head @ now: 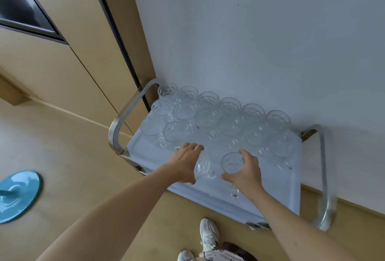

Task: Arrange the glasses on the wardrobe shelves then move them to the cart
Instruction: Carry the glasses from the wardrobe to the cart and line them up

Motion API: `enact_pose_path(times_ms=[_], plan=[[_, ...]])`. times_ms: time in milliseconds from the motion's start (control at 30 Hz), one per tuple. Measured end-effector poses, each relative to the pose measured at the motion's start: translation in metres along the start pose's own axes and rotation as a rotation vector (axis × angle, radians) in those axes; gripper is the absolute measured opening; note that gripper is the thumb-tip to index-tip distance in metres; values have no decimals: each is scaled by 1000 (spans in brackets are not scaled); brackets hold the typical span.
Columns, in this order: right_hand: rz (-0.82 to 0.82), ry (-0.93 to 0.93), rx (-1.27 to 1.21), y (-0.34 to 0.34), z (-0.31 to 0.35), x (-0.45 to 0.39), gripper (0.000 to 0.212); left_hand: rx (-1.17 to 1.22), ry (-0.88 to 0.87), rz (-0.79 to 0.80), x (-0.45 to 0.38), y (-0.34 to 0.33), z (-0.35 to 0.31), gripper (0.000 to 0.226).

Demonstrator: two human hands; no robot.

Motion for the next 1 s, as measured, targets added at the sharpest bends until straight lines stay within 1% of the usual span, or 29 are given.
enact_pose_path(times_ms=[167,333,400,500,600,833,1000], plan=[[10,19,43,-3,-6,-9,103,-161,-58,13,-28,0,-7,113],[5,43,129,-3,-9,-15,105,-253,-129,-30,-47,2,-8,93],[3,36,128,-4,-9,-18,106,-269,-158,-52,-53,3,-8,89],[15,29,149,-8,-9,-21,108,-270,-189,-76,-60,4,-7,88],[23,40,173,-13,-5,-23,110,-219,-201,-78,-68,6,-2,88],[-23,2,140,-22,3,-30,113,-165,-268,-81,-85,13,14,86],[-69,-6,102,-32,13,-35,110,-194,-331,-107,-92,13,17,85]])
Point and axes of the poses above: each hand's wrist, its own x-axis away from the middle knuckle, its own y-axis out of the back of the hand, z = x × y, the point moved 5 cm from there along -x, towards the middle knuckle, and after that the axes turned 9 degrees about -x, right-handed, at the moved point
